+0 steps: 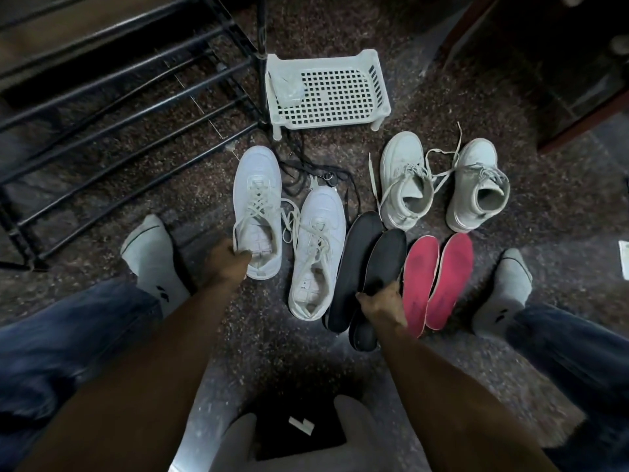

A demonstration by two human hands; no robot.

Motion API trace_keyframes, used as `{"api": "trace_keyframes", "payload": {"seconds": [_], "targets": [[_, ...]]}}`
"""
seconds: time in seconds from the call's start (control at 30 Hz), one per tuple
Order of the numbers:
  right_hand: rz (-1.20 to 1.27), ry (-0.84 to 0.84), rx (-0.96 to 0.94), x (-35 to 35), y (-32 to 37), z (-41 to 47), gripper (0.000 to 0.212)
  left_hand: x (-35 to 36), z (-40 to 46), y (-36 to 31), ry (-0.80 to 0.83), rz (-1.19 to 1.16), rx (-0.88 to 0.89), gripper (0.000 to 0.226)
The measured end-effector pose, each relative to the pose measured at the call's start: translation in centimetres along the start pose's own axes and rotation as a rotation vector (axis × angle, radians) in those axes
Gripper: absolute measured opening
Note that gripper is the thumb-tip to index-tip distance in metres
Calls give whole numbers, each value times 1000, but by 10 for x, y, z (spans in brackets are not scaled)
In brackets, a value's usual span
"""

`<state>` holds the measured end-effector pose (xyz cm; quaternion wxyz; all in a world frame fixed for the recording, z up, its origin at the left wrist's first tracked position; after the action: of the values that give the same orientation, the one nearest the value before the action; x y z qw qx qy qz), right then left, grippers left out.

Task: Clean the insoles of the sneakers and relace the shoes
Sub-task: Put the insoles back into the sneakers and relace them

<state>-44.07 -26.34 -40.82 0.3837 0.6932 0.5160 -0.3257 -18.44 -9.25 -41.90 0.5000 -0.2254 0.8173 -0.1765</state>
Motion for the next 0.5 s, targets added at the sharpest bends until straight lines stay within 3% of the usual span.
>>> {"api": "trace_keyframes", "payload": {"seconds": [0.2,0.33,0.4,0.5], "targets": [[-89,-33,41,-7,-10,8,52,-2,-5,-5,-41,11,-7,21],[-140,-59,-199,-8,4,-2,36,-3,-8,-6,-69,21,-7,19],[-233,-4,-328,0,12,-11,40,-3,-9,-7,-79,26,-12,21],[-278,7,-268,14,14,-21,57,-3,-11,-7,-68,41,-18,21]]}}
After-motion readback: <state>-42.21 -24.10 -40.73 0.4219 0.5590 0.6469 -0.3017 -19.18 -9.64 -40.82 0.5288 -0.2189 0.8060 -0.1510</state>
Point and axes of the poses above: each hand's wrist, its own z-axis towards the middle knuckle, its own x-axis out of the palm, y = z × x, the point moved 2 cm from there along z, towards the middle knuckle, and after that the axes turned 14 degrees about -y, right-handed, at the moved point
